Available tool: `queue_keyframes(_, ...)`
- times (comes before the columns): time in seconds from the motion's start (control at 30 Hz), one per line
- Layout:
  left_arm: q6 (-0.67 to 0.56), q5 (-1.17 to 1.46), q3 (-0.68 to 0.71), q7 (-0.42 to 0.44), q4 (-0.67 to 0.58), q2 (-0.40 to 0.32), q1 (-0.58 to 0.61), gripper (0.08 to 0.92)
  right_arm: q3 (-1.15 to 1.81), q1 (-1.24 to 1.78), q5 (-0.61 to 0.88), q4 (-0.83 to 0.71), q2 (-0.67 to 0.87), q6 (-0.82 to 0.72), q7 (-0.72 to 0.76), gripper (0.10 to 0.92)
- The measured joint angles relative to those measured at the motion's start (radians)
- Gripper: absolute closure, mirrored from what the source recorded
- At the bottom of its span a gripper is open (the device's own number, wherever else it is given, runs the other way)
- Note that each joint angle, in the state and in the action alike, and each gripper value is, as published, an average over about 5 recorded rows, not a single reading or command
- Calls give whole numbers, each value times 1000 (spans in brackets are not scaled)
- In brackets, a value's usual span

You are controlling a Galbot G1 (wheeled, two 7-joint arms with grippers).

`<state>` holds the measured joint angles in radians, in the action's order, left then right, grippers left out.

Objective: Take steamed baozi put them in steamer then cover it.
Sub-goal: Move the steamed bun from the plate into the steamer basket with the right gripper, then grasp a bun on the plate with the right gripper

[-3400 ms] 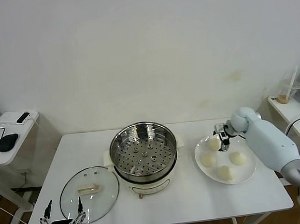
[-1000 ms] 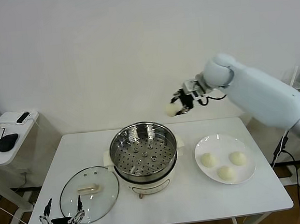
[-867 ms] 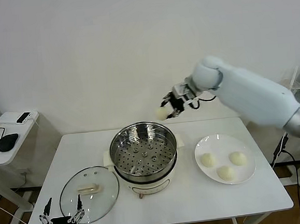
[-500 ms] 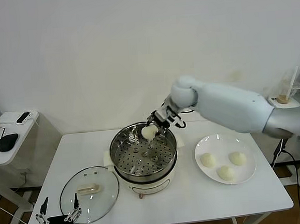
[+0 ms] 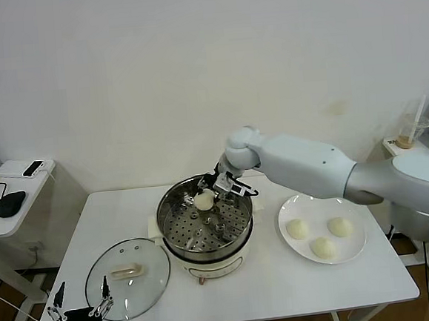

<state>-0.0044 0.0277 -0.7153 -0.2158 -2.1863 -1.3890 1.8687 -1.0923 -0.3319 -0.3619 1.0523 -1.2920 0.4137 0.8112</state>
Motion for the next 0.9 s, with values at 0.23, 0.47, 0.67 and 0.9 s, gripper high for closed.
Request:
queue_keyframes(0.23,0,2,-6,0,5,2,-5,177,6,9,-64,-63,-38,58,-38,479)
queue_keyframes(0.47,0,3,-8,0,7,3,-6,177,0,4,-72,-80,-47,72,-49,316)
queue_keyframes(0.67,0,4,-10,0,-2,3,1,177,-16,-24,8,-50,-28,34,-19,209)
queue_keyframes(0.9,3,12,-10,5,-23,9,15,177,-23,-93,189,55,53,-123,70,202)
